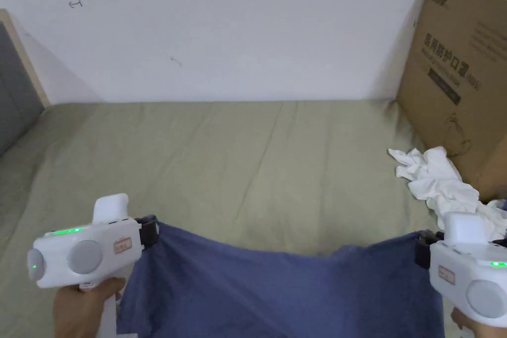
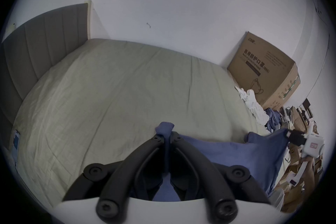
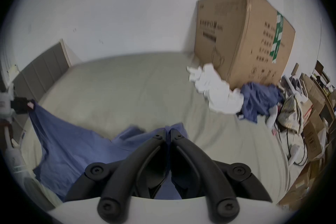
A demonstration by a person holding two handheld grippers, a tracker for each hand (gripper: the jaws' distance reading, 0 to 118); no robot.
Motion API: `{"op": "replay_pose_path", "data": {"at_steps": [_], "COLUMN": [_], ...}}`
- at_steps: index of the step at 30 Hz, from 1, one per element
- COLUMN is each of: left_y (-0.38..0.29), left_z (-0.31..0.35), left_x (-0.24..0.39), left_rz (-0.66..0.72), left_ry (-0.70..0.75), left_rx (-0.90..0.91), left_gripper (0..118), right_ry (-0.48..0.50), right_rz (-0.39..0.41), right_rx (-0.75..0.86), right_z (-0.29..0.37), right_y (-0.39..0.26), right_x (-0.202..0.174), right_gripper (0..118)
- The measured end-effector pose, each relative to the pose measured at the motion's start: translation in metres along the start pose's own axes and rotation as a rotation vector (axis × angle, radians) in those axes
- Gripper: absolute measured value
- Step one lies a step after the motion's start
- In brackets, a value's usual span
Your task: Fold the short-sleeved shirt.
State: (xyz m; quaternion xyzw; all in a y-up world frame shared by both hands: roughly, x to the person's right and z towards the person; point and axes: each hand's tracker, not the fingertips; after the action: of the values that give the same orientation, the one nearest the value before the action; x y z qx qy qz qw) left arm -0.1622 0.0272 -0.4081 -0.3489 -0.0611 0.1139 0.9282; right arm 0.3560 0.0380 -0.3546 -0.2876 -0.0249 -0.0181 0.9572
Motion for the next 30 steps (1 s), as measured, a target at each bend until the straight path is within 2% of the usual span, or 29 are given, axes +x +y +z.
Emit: {"op": "replay_pose_path", "data": {"at_steps": [2,5,7,15,30], "left_y": [0.012,0.040,0.059,0.159,0.267], "left_z": [0.013,0.037,0.052,0.106,0.125], "left_x": [-0.001,-0.001,0.000,-0.002,0.025], "left_rz": [-0.011,-0.026,-0.029,-0.041,-0.088], "left_ry": [0.011,0.024,0.036,0.058,0.105], "left_rx": [0.040,0.112,0.159,0.337,0.478], "left_gripper": [8,8,8,8,8], "right_ry": [0.018,0.020,0.041,0.073,0.096], "right_rz": [-0.013,0.014,-0.004,0.016,-0.016], "right_rx": [0.059,0.170,0.223,0.413,0.593], "right_z": [0.014,0.033,0.043,0.061,0.064], "right_y": [0.023,0.063,0.088,0.188,0.309], "right_x": [-0.003,-0.009,-0.013,-0.031,-0.034], "right_gripper": [6,6,5,6,6]}}
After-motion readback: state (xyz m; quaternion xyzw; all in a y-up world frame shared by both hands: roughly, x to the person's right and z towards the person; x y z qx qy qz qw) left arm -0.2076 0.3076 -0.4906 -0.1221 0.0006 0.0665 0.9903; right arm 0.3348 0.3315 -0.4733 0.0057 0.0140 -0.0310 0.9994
